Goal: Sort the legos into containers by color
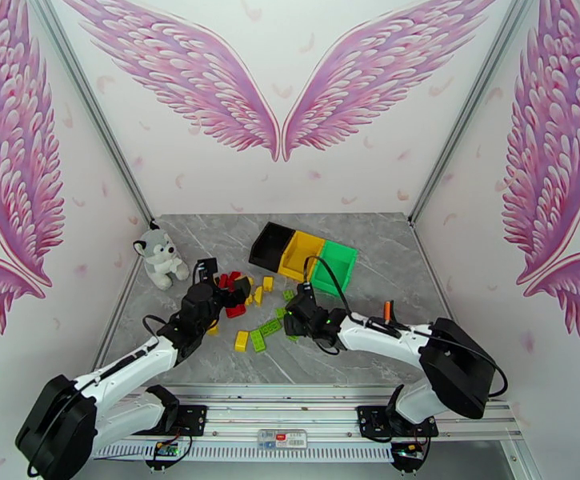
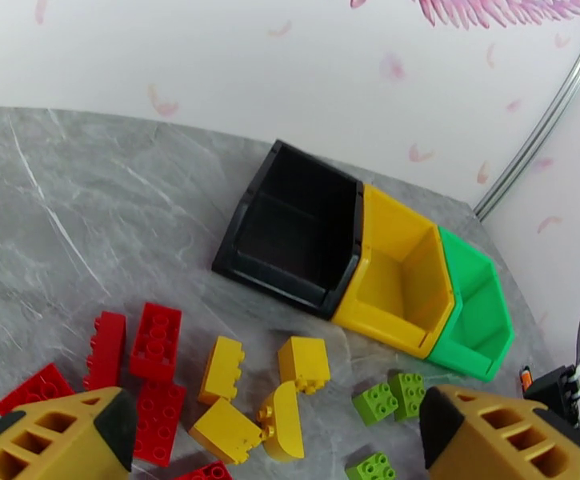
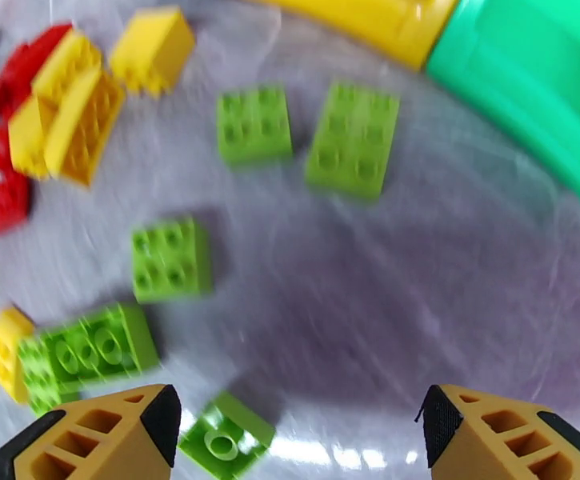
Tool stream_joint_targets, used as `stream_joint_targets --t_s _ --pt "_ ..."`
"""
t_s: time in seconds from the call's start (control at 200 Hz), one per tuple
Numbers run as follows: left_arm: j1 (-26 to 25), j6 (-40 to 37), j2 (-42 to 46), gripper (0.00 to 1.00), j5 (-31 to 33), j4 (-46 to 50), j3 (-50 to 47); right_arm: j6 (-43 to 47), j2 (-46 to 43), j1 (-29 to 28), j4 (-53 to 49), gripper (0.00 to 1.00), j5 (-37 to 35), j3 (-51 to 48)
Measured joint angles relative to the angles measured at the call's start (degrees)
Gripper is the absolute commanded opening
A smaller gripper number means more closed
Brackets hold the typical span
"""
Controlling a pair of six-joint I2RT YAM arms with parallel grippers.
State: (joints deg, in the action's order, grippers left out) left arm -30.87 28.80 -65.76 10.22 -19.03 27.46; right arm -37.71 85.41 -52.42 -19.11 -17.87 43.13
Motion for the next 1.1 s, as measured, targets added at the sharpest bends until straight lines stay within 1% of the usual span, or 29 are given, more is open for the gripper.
stream_joint_targets --t_s 0.16,0.4,0.52,0.72,0.825,0.92,1.1 --pt "0.0 1.2 -1.7 0.99 -1.9 -0.1 0.0 -0.6 -3.8 -3.9 2.6 0.86 1.4 -6.3" --pt "0.0 1.6 -2.4 0.99 -2.5 -1.4 1.6 -1.0 -4.3 -5.2 6.1 0.77 2.2 -6.8" --pt "0.1 1.7 -5.6 0.99 -3.3 -3.0 3.4 -1.4 -1.4 -5.6 6.3 0.73 2.1 -6.3" --pt "0.6 3.0 -12.4 0.99 -6.4 -5.9 5.6 -1.7 3.9 -5.9 5.8 0.73 0.7 -3.4" --pt "1.1 3.5 -14.1 0.99 -7.6 -6.9 6.3 -1.7 7.4 -5.9 5.2 0.72 -0.8 0.1" --pt "1.6 4.1 -15.1 0.99 -8.3 -8.2 6.9 -1.8 10.1 -5.9 4.2 0.66 -2.9 2.8" --pt "2.8 4.8 -16.6 0.99 -10.0 -10.3 7.5 -2.8 12.4 -5.9 1.8 0.65 -7.1 5.5"
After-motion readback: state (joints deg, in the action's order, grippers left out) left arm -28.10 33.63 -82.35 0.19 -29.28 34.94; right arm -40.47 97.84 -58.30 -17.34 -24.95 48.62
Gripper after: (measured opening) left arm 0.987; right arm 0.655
